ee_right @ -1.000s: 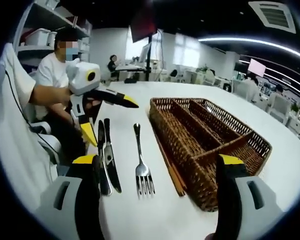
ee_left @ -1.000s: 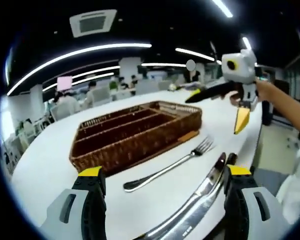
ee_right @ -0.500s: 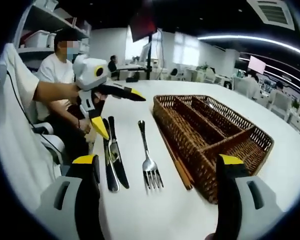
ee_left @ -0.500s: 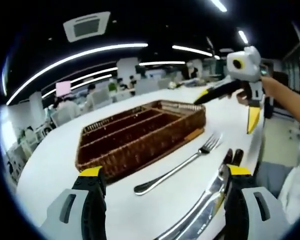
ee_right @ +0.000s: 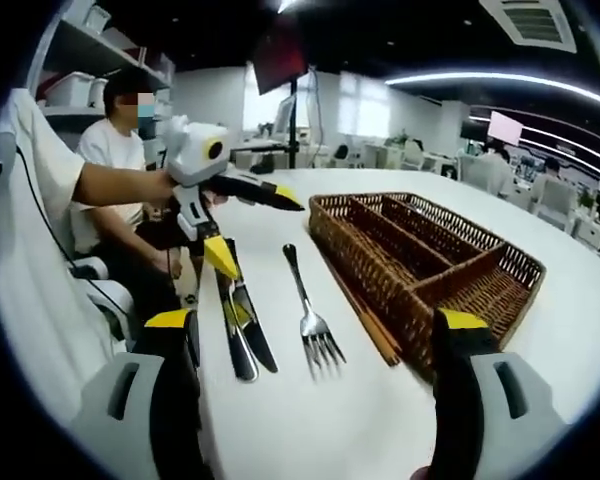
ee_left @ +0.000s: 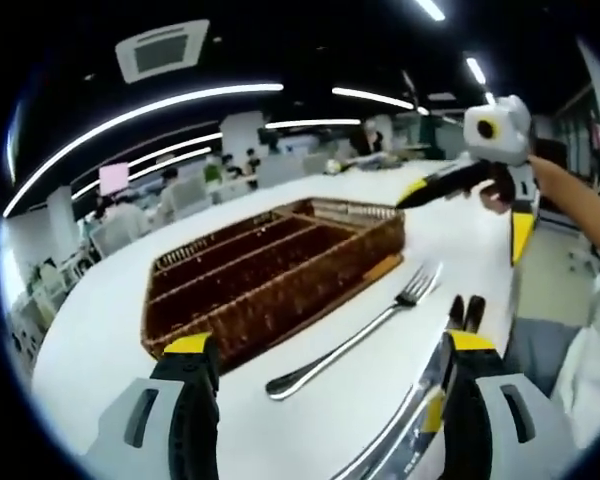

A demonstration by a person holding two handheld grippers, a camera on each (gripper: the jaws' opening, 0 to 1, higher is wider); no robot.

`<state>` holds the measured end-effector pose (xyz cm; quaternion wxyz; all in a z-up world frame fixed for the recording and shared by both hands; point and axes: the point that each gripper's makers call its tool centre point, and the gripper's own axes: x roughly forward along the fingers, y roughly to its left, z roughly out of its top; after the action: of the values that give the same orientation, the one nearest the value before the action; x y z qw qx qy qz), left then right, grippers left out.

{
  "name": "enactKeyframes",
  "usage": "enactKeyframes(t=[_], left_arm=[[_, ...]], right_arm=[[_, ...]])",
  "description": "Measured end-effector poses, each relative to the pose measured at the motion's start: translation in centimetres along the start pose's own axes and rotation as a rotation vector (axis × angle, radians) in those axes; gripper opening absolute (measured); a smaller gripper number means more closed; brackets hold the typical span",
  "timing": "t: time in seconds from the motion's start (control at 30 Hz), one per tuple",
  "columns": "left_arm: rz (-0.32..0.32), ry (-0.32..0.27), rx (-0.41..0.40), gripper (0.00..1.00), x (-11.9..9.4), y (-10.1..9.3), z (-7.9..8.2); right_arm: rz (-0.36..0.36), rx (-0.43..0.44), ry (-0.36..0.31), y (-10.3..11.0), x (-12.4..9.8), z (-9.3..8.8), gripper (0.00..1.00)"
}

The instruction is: Arrange the knives, forks, and spoons in their matching storage slots by inserting each utensil handle-first until every utensil is classified and aligned in the correct compartment

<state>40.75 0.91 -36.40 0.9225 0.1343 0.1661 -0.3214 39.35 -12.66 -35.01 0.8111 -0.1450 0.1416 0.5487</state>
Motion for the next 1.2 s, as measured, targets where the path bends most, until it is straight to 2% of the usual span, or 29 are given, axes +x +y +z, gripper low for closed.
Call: enactKeyframes(t=[0.23, 0.47, 0.7, 0.87, 0.93, 1.03, 1.2], left_arm=[[-0.021, 0.038, 0.040, 0.89, 0.4, -0.1, -0.7], [-0.070, 0.053, 0.093, 0.83, 0.6, -0.8, -0.7], [-0.093, 0.061, 0.126, 0.81, 0.8, -1.1, -0.7], [-0.147, 0.073, 0.132, 0.72, 0.8, -1.7, -1.0], [-0.212, 0.063, 0.155, 0.62, 0.9, -2.6, -0.9], [-0.249, 0.069, 0.196, 0.50, 1.1, -3.1, -0.9], [-0.259, 0.082, 0.212, 0.51, 1.6, -3.0, -0.6]], right_arm=[[-0.016, -0.003, -0.002, 0.7, -0.5, -0.7, 1.00], [-0.034, 0.009, 0.002, 1.0, -0.8, -1.3, 1.00], [-0.044, 0.018, -0.021, 1.9, -1.1, -1.2, 1.00], [-0.076, 0.017, -0.045, 2.0, -1.7, -1.1, 1.00], [-0.080, 0.024, -0.049, 2.3, -1.8, -1.2, 1.00], [-0.067, 0.036, -0.060, 3.2, -1.8, -0.9, 1.00], [-0.069, 0.023, -0.064, 3.0, -1.7, -0.2, 1.00]])
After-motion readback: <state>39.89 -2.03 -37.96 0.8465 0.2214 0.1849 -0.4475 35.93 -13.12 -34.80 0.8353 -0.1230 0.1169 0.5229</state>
